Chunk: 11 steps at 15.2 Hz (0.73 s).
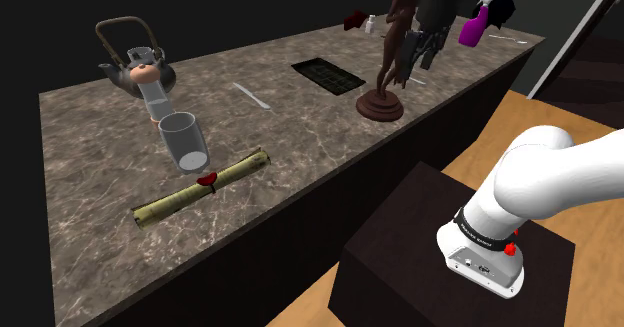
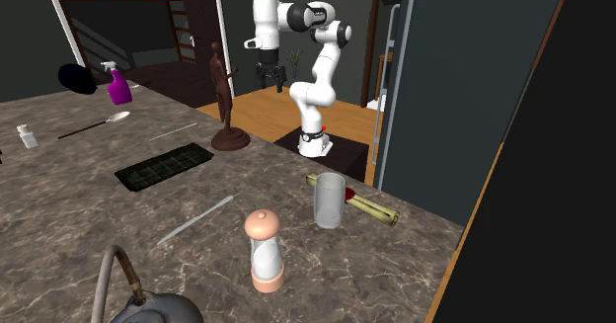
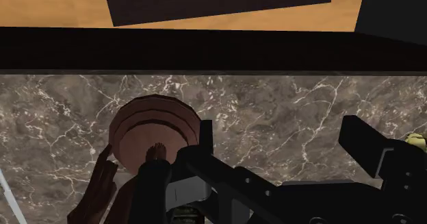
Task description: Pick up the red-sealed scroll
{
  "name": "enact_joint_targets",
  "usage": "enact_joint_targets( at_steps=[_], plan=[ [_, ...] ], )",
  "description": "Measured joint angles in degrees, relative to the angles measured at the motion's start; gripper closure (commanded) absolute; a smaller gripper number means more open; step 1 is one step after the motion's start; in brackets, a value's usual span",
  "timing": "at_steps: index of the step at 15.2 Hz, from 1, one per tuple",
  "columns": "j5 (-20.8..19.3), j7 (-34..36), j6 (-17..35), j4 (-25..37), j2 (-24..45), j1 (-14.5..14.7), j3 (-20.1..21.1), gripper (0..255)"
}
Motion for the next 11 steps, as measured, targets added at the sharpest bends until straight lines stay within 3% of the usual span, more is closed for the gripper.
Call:
enact_joint_targets(
  at_steps=[3,11],
  plan=[
    [0.4,-0.7,1.8,0.0,1.7,0.9,0.5,0],
    [2.2,-4.8,12.1,4.0,14.9,6.2,4.1,0]
  ],
)
